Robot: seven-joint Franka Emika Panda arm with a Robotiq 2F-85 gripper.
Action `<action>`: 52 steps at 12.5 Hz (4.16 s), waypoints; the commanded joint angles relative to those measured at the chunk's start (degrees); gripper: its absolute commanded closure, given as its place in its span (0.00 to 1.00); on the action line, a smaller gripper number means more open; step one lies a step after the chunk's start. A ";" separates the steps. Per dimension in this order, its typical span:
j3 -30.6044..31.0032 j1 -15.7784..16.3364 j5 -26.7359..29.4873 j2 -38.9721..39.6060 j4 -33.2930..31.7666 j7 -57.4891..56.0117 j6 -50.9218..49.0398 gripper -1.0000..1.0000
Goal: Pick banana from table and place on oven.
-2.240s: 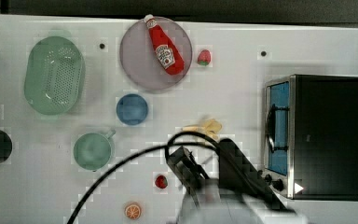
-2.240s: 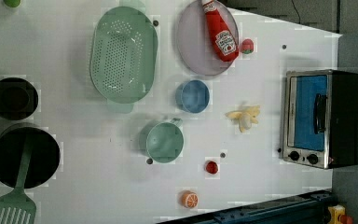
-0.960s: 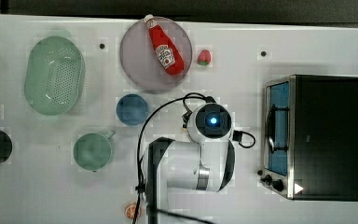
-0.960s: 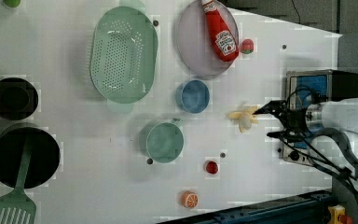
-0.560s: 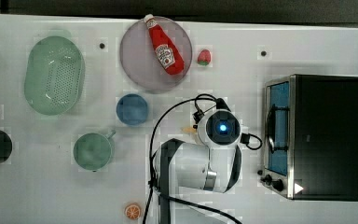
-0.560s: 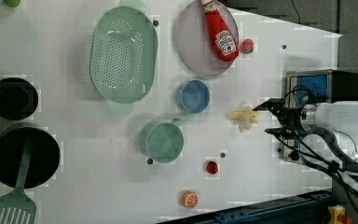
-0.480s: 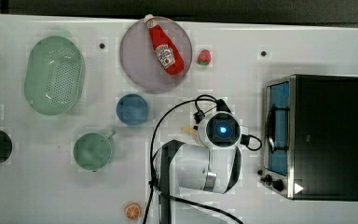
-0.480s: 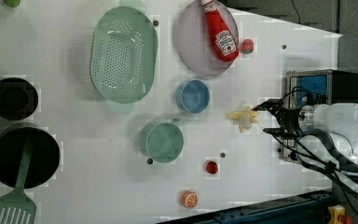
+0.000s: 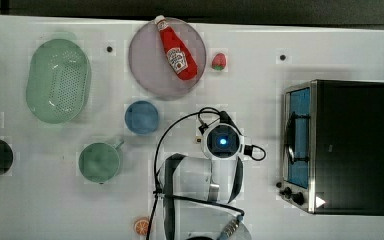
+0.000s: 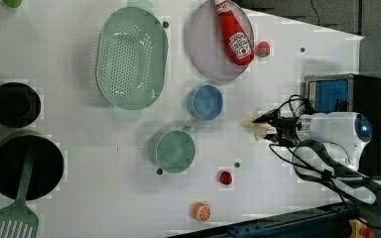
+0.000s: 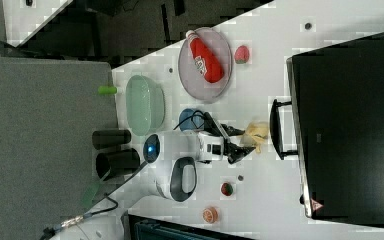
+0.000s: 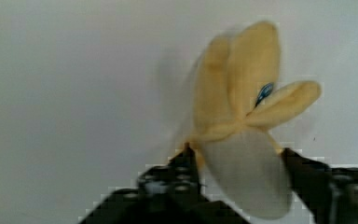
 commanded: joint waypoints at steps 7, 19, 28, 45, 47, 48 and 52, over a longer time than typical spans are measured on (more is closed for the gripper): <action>0.17 -0.61 -0.17 -6.55 0.69 0.26 0.71 0.75; -5.90 -1.70 -0.20 -28.79 25.04 -10.23 -48.64 0.75; -24.68 -3.22 -2.60 -19.40 27.62 -29.09 -39.63 0.75; -27.74 -3.01 -3.36 -11.11 29.75 -33.71 -36.42 0.00; -25.50 -1.69 -3.37 -12.55 30.99 -33.72 -38.57 0.00; -23.28 -0.71 -3.22 -13.89 31.89 -33.71 -41.75 0.00; -10.21 2.96 -0.02 -23.45 32.98 -25.59 -51.09 0.00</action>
